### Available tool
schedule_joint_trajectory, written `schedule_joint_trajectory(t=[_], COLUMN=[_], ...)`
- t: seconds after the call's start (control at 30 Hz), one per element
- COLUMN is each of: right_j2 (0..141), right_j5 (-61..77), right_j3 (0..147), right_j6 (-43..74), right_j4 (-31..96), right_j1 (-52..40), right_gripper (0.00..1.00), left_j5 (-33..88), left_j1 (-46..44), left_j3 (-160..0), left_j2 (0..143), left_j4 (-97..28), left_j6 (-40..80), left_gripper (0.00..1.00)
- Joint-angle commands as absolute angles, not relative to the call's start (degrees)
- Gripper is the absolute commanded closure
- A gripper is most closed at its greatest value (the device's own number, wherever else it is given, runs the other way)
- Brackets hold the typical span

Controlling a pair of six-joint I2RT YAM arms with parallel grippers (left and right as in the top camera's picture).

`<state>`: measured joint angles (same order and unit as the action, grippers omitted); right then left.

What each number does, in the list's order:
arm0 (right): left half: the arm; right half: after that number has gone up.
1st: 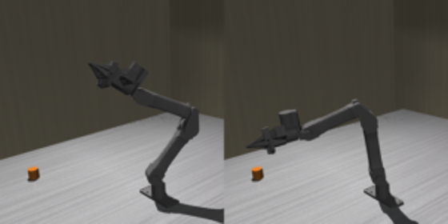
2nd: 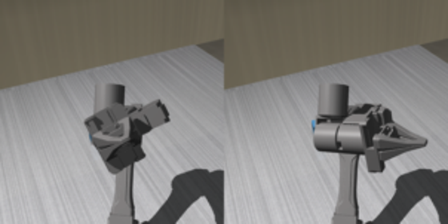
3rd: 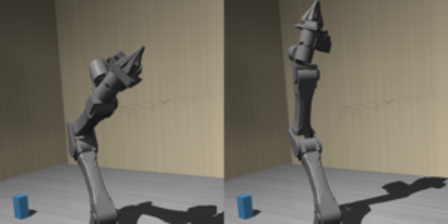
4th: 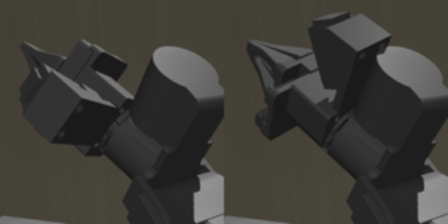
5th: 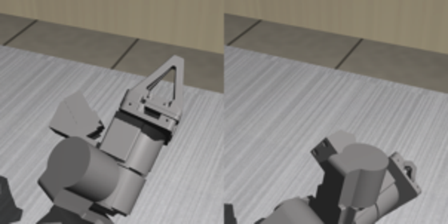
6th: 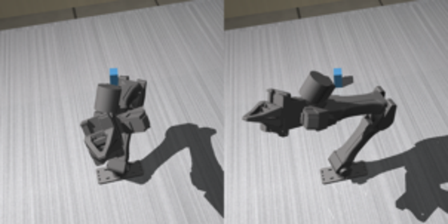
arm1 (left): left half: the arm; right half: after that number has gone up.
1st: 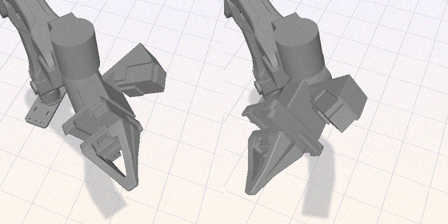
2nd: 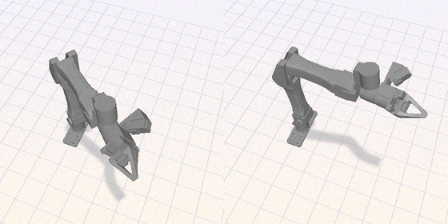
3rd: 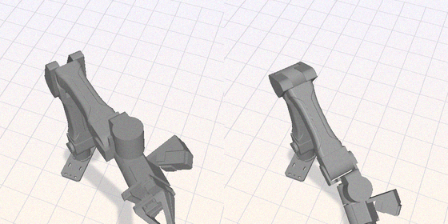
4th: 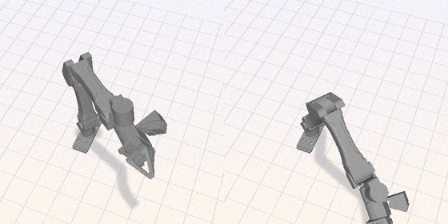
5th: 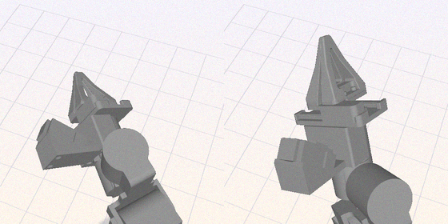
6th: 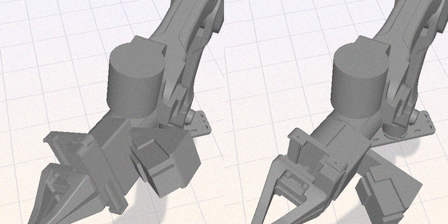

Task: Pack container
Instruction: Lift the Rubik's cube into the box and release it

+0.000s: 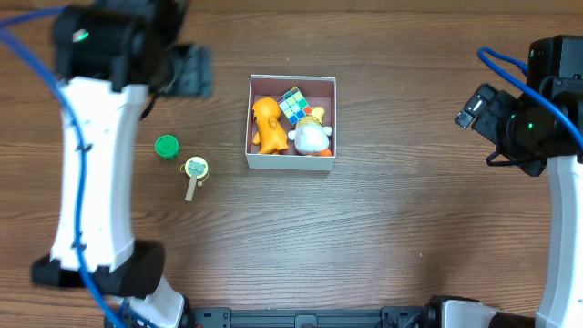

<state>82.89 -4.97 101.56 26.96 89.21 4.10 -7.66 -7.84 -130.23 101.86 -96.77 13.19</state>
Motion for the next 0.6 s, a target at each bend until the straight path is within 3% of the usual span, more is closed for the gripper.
schedule_joint_trajectory(t=[0.0,0.17,0.23,0.57], right_j2=[83.07,83.07,83.07,83.07], right_j5=[-6.02,-6.00,-6.00,-5.98], right_j3=[101.54,101.54,101.54,101.54], right_j6=[26.59,26.59,26.61,26.63], right_j4=[89.27,90.43,90.70,90.80], right_j1=[4.25,4.25,4.25,4.25], right_gripper=[0.00,0.00,0.00,0.00], left_j5=[-10.37,-3.25,-2.92,-0.95], left_j1=[-2.11,4.32,6.22,7.05], left_j3=[-110.85,-89.34,-85.49,-83.72], left_j2=[101.51,102.67,104.40,117.56], left_j4=[-93.69,-75.00,-68.84,-57.19], left_j6=[14.37,10.26,11.09,11.79], left_gripper=[0.08,0.02,0.07,0.14])
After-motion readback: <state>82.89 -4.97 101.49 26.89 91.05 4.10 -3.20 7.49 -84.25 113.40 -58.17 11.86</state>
